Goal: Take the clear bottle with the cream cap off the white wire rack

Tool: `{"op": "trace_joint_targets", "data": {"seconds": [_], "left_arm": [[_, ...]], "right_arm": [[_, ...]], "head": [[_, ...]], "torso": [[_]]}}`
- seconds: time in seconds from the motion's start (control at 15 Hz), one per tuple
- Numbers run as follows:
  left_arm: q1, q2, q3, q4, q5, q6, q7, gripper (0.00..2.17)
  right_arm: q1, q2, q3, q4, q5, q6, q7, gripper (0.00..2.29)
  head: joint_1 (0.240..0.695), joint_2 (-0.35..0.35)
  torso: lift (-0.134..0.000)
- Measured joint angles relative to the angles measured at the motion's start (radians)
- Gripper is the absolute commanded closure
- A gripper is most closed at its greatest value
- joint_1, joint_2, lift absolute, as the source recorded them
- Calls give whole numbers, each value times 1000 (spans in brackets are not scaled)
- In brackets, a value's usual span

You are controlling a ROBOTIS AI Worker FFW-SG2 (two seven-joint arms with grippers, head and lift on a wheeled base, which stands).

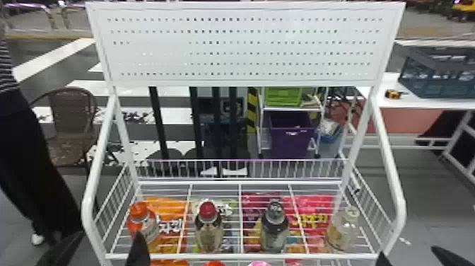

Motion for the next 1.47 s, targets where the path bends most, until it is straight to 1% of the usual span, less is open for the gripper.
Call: {"op": "trace_joint_targets", "data": {"seconds": [0.67,0.87,1.07,1.33,1.47], "left_arm": [[7,1,0,-3,0,-9,1,140],[14,1,0,-8,0,-14,2,140],[19,1,-1,-9,-2,-15,-1,140],[27,1,-2,-11,-6,-15,1,140],[29,2,-2,-12,-7,-12,3,140]], "right_arm": [[7,1,0,-7,0,-2,0,127],[2,0,0,13,1,-3,0,127],[-50,-2,3,133,11,-33,0,127],[-154,-1,19,393,20,-228,-1,130],[-218,-1,21,492,26,-251,-3,130]], "head": [[499,0],[499,0],[499,0],[499,0],[499,0]], "torso": [[0],[0],[0],[0],[0]]}}
